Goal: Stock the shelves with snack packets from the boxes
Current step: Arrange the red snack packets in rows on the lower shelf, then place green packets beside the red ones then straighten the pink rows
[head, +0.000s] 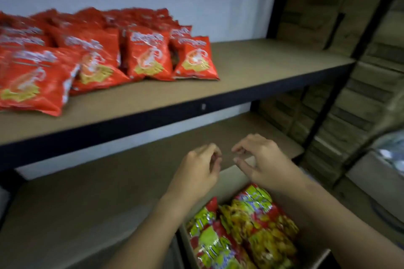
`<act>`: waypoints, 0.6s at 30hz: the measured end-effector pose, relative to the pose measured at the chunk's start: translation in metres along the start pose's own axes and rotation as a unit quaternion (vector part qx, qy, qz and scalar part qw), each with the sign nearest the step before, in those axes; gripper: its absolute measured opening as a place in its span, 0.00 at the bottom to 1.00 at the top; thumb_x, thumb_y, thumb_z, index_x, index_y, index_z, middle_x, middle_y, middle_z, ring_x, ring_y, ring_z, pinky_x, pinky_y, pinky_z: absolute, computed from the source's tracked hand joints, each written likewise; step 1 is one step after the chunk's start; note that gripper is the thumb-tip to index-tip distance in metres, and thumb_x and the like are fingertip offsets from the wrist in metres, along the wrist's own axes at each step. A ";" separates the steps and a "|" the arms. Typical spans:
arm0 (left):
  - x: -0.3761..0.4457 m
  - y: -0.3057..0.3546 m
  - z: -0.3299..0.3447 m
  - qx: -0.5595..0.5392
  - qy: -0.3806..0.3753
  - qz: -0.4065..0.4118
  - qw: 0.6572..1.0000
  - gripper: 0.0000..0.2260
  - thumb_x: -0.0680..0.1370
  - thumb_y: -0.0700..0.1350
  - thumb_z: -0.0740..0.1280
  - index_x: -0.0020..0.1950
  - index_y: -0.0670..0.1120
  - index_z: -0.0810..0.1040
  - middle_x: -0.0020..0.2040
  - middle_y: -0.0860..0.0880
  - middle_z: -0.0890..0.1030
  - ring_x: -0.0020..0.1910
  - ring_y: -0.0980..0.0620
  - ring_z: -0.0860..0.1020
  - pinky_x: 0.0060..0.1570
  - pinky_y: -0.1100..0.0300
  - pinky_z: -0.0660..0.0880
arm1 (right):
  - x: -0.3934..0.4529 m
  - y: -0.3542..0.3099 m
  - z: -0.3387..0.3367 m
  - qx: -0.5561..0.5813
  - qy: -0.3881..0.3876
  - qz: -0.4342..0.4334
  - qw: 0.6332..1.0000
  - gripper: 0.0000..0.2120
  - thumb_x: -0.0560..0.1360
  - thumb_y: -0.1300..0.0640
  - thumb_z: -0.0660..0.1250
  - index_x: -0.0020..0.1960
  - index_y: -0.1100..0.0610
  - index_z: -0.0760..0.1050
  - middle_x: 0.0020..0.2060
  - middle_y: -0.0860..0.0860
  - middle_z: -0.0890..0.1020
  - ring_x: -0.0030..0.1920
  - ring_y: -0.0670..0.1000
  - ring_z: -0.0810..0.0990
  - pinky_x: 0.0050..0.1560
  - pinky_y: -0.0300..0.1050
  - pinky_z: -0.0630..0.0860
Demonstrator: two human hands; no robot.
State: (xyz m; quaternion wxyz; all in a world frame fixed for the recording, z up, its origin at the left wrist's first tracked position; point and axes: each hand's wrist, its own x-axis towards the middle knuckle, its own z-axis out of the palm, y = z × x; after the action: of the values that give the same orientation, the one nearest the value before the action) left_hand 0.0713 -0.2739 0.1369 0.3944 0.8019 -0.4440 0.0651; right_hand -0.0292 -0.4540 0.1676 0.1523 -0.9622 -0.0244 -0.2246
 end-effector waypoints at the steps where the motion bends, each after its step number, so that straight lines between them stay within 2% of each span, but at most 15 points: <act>1: -0.002 -0.010 0.022 -0.005 -0.039 -0.043 0.998 0.04 0.76 0.43 0.67 0.49 0.50 0.78 0.43 0.53 0.81 0.44 0.53 0.80 0.46 0.54 0.78 | -0.012 0.015 0.009 -0.006 -0.035 0.039 0.999 0.09 0.73 0.51 0.69 0.51 0.51 0.79 0.43 0.44 0.78 0.47 0.47 0.77 0.49 0.47 0.76; 4: -0.013 -0.036 0.080 0.016 -0.167 -0.190 0.967 0.10 0.75 0.44 0.68 0.56 0.49 0.80 0.51 0.49 0.84 0.53 0.50 0.81 0.56 0.55 0.76 | -0.044 0.053 0.035 -0.014 -0.145 0.162 0.976 0.10 0.74 0.53 0.69 0.55 0.51 0.79 0.47 0.46 0.81 0.50 0.48 0.79 0.51 0.44 0.76; 5: -0.019 -0.047 0.097 0.042 -0.189 -0.228 0.954 0.13 0.75 0.46 0.68 0.59 0.48 0.79 0.54 0.47 0.83 0.56 0.48 0.81 0.58 0.55 0.76 | -0.052 0.062 0.043 -0.015 -0.178 0.202 0.963 0.11 0.75 0.53 0.69 0.56 0.51 0.79 0.48 0.47 0.82 0.52 0.49 0.80 0.52 0.44 0.76; 7: -0.031 -0.062 0.122 0.090 -0.204 -0.293 0.930 0.14 0.75 0.52 0.67 0.57 0.47 0.79 0.55 0.45 0.83 0.54 0.44 0.81 0.55 0.51 0.78 | -0.066 0.079 0.062 -0.018 -0.230 0.260 0.938 0.15 0.75 0.51 0.70 0.60 0.53 0.78 0.54 0.50 0.82 0.57 0.52 0.80 0.56 0.46 0.76; 9: -0.042 -0.066 0.137 0.100 -0.216 -0.342 0.909 0.11 0.76 0.49 0.67 0.54 0.43 0.79 0.53 0.41 0.83 0.52 0.42 0.82 0.52 0.48 0.79 | -0.075 0.094 0.083 -0.029 -0.266 0.316 0.910 0.22 0.76 0.47 0.70 0.66 0.56 0.75 0.61 0.53 0.80 0.62 0.55 0.78 0.63 0.49 0.74; 12: -0.057 -0.072 0.158 0.131 -0.247 -0.409 0.868 0.13 0.78 0.40 0.67 0.62 0.39 0.78 0.61 0.40 0.81 0.62 0.42 0.79 0.58 0.53 0.76 | -0.088 0.113 0.117 -0.021 -0.270 0.458 0.847 0.33 0.75 0.36 0.66 0.70 0.58 0.68 0.66 0.59 0.74 0.67 0.61 0.72 0.68 0.57 0.70; 14: -0.064 -0.077 0.171 0.152 -0.251 -0.438 0.850 0.13 0.79 0.38 0.65 0.63 0.39 0.78 0.63 0.40 0.80 0.63 0.43 0.79 0.58 0.54 0.75 | -0.098 0.126 0.139 0.014 -0.261 0.530 0.807 0.37 0.75 0.34 0.65 0.72 0.59 0.63 0.69 0.61 0.70 0.69 0.63 0.68 0.69 0.58 0.67; 16: -0.065 -0.079 0.177 0.169 -0.255 -0.447 0.840 0.13 0.80 0.37 0.62 0.63 0.39 0.78 0.63 0.41 0.80 0.63 0.44 0.79 0.58 0.54 0.75 | -0.104 0.133 0.153 0.033 -0.247 0.560 0.790 0.39 0.74 0.36 0.67 0.74 0.58 0.59 0.71 0.61 0.67 0.72 0.64 0.64 0.71 0.59 0.63; 18: -0.064 -0.081 0.178 0.186 -0.255 -0.447 0.837 0.15 0.80 0.35 0.59 0.64 0.41 0.77 0.64 0.42 0.80 0.64 0.43 0.78 0.59 0.52 0.75 | -0.107 0.136 0.161 0.017 -0.239 0.567 0.788 0.40 0.74 0.39 0.69 0.75 0.58 0.58 0.73 0.61 0.64 0.73 0.64 0.61 0.71 0.59 0.60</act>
State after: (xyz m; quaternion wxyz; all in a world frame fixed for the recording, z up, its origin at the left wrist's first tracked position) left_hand 0.0517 -0.3310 -0.0600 0.0966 0.9597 -0.1013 -0.2436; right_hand -0.0418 -0.5320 -0.0548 0.2575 -0.8236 0.4858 0.1395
